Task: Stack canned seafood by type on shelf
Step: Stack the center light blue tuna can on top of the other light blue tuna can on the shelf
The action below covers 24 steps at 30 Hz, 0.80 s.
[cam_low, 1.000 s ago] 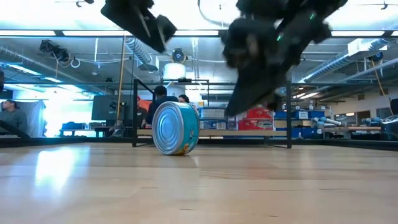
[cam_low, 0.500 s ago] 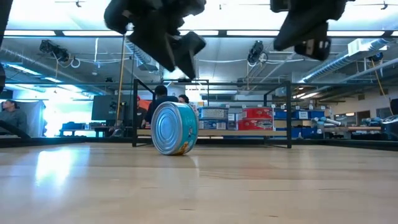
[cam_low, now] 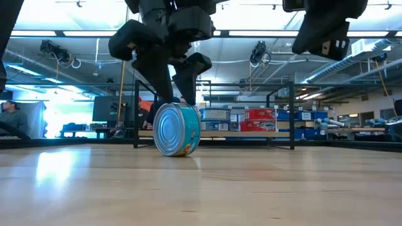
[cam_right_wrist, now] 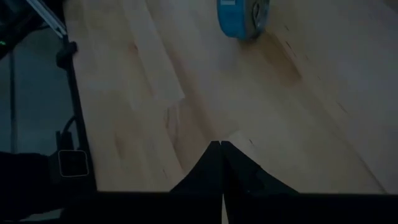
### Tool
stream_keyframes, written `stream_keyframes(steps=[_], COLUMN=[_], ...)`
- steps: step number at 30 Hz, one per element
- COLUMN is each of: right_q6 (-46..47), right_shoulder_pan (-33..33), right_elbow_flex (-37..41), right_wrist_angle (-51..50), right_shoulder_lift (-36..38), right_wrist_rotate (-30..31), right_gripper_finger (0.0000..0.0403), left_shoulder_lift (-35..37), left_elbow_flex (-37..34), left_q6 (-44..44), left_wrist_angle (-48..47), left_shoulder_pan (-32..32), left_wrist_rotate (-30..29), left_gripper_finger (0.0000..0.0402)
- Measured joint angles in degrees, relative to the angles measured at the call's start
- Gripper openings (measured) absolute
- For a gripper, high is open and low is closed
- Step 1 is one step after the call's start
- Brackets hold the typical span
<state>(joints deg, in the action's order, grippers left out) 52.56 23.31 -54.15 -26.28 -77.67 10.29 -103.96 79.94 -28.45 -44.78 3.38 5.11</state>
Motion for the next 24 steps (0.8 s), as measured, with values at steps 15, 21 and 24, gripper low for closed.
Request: stream_keyframes(steps=[15,21,24], right_q6=[-0.6,-0.7,-1.1], right_shoulder_pan=[0.0,0.0,0.0], right_elbow_flex=[0.0,0.0,0.0], right_wrist_angle=[-1.1,-1.2,-1.2], right_shoulder_lift=[0.0,0.0,0.0], right_wrist_rotate=[0.2,0.5,0.6], right_gripper_finger=[0.0005,0.0006,0.0006], left_shoulder_lift=[-1.6,-1.5,-1.5], left_elbow_flex=[-1.5,-1.5,-1.5], left_q6=[-3.1,-3.0,-3.0], left_wrist_angle=[-0.9,-0.6,-0.6], left_shoulder_pan=[0.0,0.1,0.1], left_wrist_rotate=[-2.6,-3.1,-3.1], left_gripper_finger=[0.0257,0.0233,0.0195])
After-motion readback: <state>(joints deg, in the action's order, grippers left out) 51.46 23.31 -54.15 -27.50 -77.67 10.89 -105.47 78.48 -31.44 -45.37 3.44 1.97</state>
